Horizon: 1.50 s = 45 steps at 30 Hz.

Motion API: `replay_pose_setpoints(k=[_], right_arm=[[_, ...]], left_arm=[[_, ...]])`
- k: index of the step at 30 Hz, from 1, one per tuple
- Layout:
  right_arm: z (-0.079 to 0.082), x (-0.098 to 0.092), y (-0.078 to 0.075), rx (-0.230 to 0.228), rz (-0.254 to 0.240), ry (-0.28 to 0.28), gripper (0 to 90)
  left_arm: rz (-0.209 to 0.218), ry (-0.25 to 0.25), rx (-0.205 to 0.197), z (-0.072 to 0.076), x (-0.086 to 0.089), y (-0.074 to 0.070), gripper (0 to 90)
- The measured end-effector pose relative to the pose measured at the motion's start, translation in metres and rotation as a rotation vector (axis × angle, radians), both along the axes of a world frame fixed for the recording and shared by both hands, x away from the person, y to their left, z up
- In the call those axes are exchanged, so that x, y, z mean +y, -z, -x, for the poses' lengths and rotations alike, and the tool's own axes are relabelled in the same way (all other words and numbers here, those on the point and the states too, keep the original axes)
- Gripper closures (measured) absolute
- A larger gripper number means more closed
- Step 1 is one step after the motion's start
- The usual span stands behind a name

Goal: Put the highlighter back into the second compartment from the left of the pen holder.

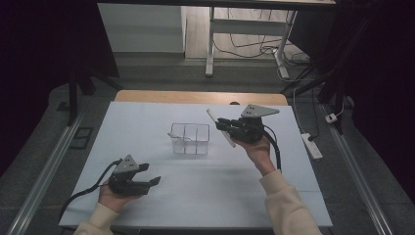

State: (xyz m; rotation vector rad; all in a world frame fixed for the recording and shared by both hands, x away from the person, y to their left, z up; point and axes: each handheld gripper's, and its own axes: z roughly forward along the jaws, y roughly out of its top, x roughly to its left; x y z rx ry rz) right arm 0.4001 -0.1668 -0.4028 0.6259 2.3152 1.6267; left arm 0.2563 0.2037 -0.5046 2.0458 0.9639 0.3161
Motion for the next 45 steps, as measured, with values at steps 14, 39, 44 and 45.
replay_pose_setpoints(k=[14,39,44,45], right_arm=[[-0.009,0.014,0.001,0.009,-0.024,0.004,78.4],[-0.024,0.050,-0.003,-0.016,-0.070,-0.004,78.4],[-0.026,0.053,-0.003,-0.018,-0.080,-0.004,78.3],[-0.027,0.054,-0.002,-0.017,-0.080,-0.002,78.4]], left_arm=[[-0.002,0.002,0.001,0.000,0.000,0.000,30.9],[0.002,0.004,0.001,0.000,0.001,0.000,30.4],[0.002,0.005,0.002,-0.001,0.001,0.000,30.4],[0.002,0.005,0.002,-0.001,0.001,0.000,30.4]])
